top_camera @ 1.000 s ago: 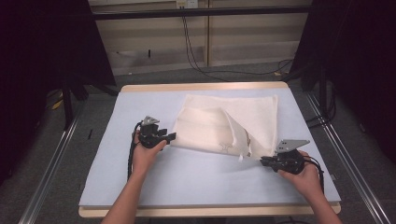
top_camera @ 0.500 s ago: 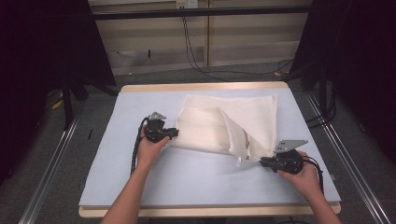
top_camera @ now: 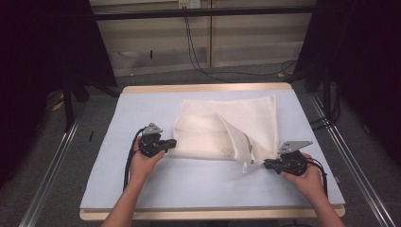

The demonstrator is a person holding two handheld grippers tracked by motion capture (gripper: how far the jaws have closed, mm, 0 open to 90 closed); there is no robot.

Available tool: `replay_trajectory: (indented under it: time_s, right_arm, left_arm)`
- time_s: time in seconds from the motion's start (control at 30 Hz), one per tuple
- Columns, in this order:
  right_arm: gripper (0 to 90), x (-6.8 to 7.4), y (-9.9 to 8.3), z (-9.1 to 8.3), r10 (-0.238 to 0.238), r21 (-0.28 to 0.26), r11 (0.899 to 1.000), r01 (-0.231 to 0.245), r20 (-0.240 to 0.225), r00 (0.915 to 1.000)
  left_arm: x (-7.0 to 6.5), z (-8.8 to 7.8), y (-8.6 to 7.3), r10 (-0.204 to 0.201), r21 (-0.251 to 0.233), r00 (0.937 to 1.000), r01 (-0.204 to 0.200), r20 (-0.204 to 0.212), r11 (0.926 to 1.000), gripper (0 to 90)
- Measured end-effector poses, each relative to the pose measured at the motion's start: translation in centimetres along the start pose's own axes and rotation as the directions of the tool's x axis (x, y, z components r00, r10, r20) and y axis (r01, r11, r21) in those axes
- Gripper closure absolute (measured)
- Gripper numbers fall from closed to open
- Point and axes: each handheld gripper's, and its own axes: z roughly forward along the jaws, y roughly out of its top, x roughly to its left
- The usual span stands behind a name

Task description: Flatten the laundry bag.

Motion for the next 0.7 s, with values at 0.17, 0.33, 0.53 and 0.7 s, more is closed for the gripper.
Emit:
replay_trajectory:
  time_s: [0.17, 0.33, 0.53, 0.7]
  right_arm:
    - [84.2, 0.1, 0.0, -0.1, -0.004, -0.001, 1.0, 0.004, 0.0, 1.0]
    - [84.2, -0.3, -0.3, -0.7, 0.015, -0.002, 1.0, -0.015, -0.008, 0.9999]
    - [85.1, -0.5, -0.9, -1.9, 0.032, 0.0, 1.0, -0.032, 0.0, 0.9995]
    - [86.0, -0.9, -1.9, -3.0, 0.058, -0.016, 0.998, -0.058, 0.031, 0.9978]
  left_arm:
    - [-0.3, 0.1, -0.9, 0.003, 0.033, 1.0, -0.003, 0.001, 0.9995, 85.7]
    - [-0.5, -0.3, -1.2, 0.008, 0.018, 0.9999, -0.008, -0.014, 0.9998, 85.7]
    - [-0.7, -0.5, -1.3, 0.01, 0.011, 0.9992, -0.009, -0.038, 0.9999, 85.8]
    - [-0.7, -1.1, -1.5, 0.005, -0.006, 0.9989, -0.006, -0.047, 1.0, 86.1]
